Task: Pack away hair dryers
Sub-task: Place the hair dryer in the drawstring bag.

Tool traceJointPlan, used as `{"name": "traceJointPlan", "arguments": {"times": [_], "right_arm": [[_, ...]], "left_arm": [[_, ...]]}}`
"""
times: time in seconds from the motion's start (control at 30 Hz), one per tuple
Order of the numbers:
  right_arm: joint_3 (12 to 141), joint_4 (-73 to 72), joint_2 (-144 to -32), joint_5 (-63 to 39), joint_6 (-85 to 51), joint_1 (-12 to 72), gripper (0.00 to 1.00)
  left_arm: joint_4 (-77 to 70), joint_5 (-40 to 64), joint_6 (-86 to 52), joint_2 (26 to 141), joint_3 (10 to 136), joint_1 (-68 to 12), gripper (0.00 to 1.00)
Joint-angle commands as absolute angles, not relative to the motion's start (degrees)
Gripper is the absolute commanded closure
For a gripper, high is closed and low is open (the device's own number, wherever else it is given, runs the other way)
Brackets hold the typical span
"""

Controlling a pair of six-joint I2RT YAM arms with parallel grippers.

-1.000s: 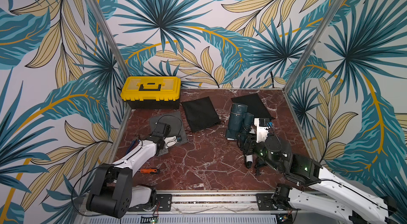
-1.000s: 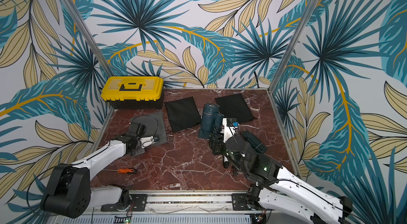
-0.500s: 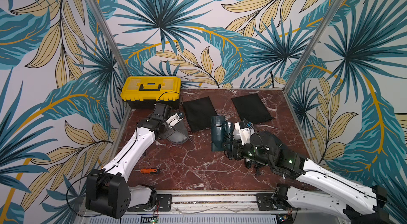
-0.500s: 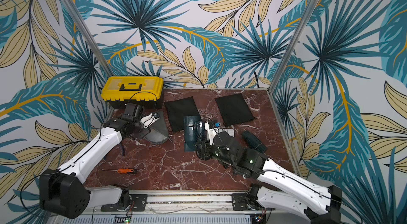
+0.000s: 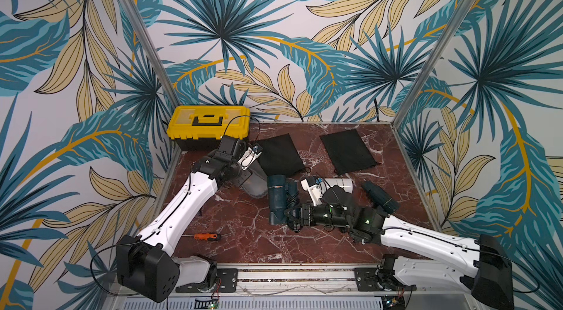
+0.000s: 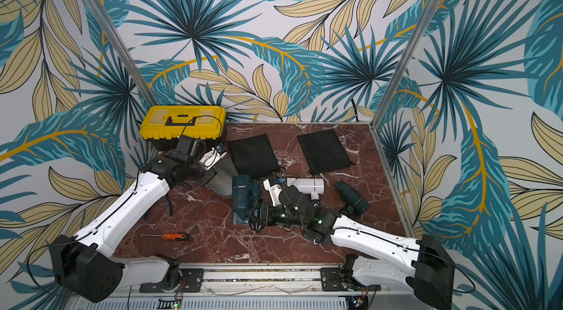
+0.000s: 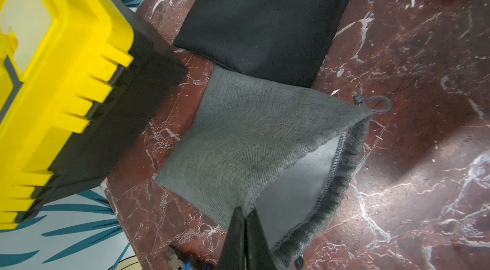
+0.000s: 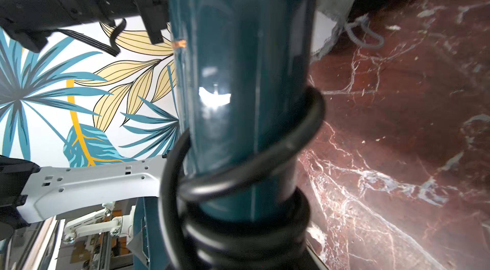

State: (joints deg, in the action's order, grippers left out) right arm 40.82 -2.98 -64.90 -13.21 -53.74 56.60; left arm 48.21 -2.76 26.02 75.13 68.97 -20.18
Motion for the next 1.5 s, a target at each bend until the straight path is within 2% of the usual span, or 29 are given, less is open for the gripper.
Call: {"name": "traceJointPlan", "arguments": {"times": [0.0, 0.37, 0.47, 0.93, 1.1, 1.33, 1.47], "right_arm": [[41.3, -14.4, -66.5, -16.4, -56.1, 57.2, 1.0], [41.9, -22.4, -77.7, -17.6, -58.9, 58.6, 1.0], [42.8, -19.4, -79.4, -16.5, -58.2, 58.6, 1.0], [44.2, -24.1, -83.8, -16.5, -60.2, 58.7, 1.0], [48.5, -14.7, -85.4, -14.5, -56.3, 58.6, 1.0], [52.5, -0.5, -84.0, -5.7, -50.5, 58.7, 1.0], [54.7, 3.0, -85.1, -5.6, -46.8, 59.9, 1.0]], "left_arm": [[49.7, -1.2, 22.8, 75.8, 72.1, -21.9, 1.0], [52.0, 1.4, 19.7, 76.8, 75.2, -23.6, 1.0], [52.3, 2.6, 19.4, 76.7, 75.6, -23.7, 1.0], [53.0, 6.4, 18.5, 75.7, 74.9, -24.0, 1.0], [53.3, 9.5, 18.3, 75.1, 74.4, -24.2, 1.0], [53.7, 10.1, 18.3, 74.3, 73.9, -24.2, 1.0], [53.8, 9.6, 17.9, 75.0, 74.8, -24.2, 1.0]]}}
